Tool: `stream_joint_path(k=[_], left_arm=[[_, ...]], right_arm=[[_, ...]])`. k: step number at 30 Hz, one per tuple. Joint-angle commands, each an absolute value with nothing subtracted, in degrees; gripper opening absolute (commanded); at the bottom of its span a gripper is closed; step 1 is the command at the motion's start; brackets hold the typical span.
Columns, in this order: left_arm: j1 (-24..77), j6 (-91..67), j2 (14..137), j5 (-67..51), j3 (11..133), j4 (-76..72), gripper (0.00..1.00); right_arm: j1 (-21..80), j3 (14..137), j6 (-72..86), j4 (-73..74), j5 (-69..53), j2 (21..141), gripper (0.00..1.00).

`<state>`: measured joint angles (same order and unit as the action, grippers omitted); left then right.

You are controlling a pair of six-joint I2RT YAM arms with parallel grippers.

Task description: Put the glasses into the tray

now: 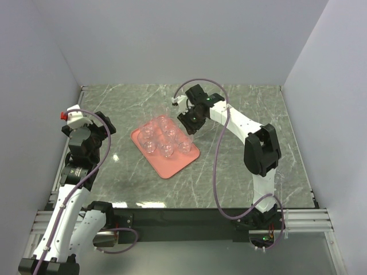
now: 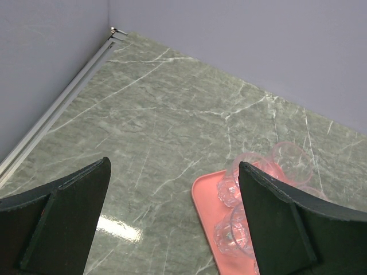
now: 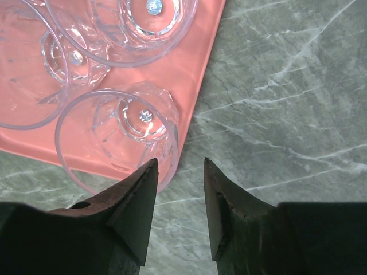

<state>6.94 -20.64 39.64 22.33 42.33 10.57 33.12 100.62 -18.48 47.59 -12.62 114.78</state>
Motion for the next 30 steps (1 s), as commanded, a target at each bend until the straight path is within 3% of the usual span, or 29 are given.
stream_joint_path(k=[1,13,21,30], left_arm=[[6.68,-19.95,39.55,21.53,41.75,8.44,0.99],[6.77,-18.72,41.83,9.78,41.57,6.94,0.99],[7.29,-18.19,42.98,7.03,40.96,6.24,0.99],[9.14,-17.49,44.03,7.29,40.69,6.42,0.99]], right_arm=[[33.49,101.69,-19.95,47.20,-10.99,110.66,0.46],[32.61,83.69,-28.83,47.20,-7.30,92.12,0.47],[19.10,76.04,-26.72,48.08,-10.11,79.20,0.47],[11.88,61.44,-27.33,49.74,-1.15,63.38,0.48]])
